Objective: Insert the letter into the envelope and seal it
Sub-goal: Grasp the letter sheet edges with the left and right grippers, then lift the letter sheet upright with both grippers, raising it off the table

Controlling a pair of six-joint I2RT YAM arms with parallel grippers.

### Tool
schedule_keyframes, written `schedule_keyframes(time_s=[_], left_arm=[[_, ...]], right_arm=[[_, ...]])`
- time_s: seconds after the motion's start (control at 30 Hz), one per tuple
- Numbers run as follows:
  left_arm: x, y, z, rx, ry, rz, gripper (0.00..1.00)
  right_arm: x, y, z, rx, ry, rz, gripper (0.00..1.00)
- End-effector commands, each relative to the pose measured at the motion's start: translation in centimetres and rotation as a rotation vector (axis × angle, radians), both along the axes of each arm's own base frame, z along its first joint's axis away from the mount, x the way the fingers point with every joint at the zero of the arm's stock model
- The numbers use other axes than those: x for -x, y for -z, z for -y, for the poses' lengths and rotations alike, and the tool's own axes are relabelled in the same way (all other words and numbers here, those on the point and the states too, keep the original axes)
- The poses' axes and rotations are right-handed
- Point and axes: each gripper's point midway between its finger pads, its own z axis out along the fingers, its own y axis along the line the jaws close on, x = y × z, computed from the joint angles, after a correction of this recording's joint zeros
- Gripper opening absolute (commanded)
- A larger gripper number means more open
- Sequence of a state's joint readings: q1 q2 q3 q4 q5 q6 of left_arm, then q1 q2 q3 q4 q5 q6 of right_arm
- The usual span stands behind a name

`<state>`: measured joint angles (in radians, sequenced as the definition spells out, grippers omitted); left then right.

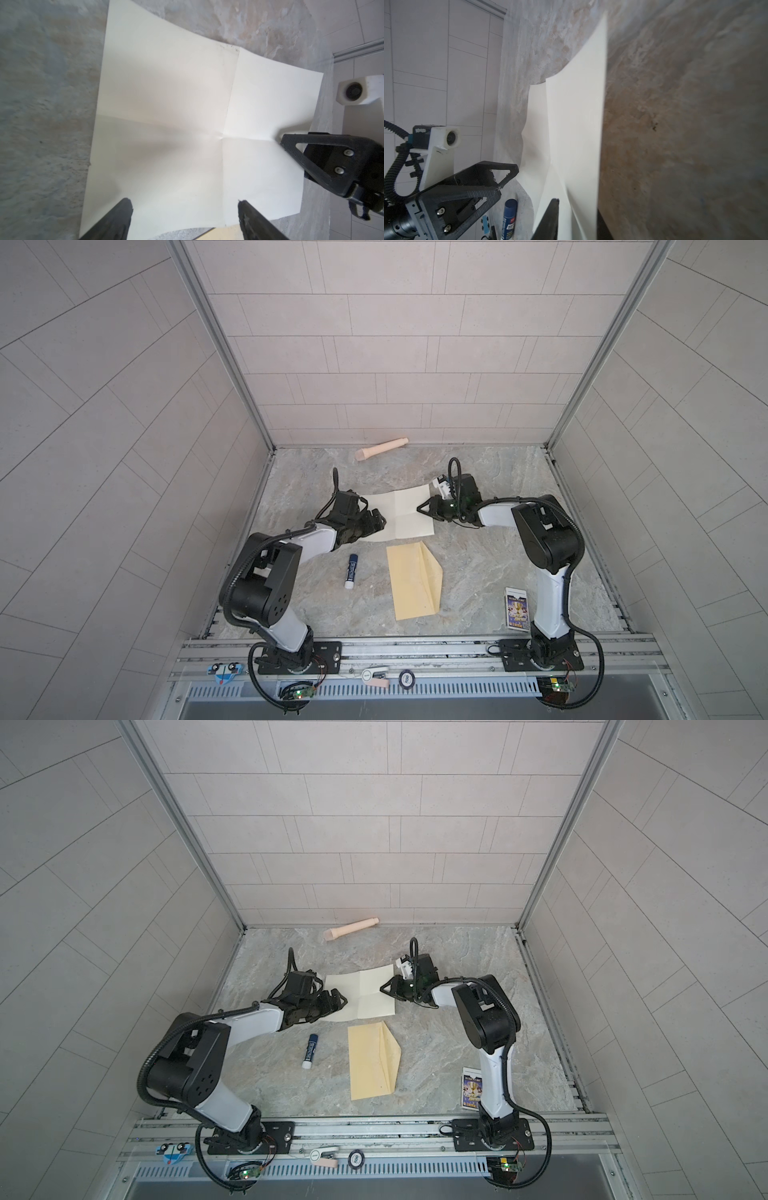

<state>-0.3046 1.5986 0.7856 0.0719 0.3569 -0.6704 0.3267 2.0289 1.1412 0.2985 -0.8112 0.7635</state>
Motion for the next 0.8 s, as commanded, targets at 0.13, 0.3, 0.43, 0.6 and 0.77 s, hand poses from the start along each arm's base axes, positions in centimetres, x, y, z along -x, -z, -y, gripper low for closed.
schedule_keyframes(time_s=[0.13,0.3,0.43,0.6,0.77], left_arm=[[-1.6,-4.3,0.1,0.044,0.024,0.061,0.88],[-2.1,-6.3,0.4,0.088,0.06,0.115,0.89],[-2.6,-7.9,1.1,0.164,0.075,0.153,0.91],[-3.4,-9.8,2.0,0.268,0.101,0.212,0.93],[-3.5,-12.4,4.1,0.469,0.158,0.278,0.97]], right_arm=[[-0.3,-7.7,-1.5,-0.109,-0.068,0.118,0.2],[-0.4,-10.3,-1.6,-0.162,-0.068,0.116,0.13],[0.0,-13.1,-1.9,-0.214,-0.087,0.14,0.1],[0.6,-14.9,-1.3,-0.217,-0.087,0.144,0.07],[1.1,-17.4,-1.2,-0.268,-0.086,0.172,0.06]])
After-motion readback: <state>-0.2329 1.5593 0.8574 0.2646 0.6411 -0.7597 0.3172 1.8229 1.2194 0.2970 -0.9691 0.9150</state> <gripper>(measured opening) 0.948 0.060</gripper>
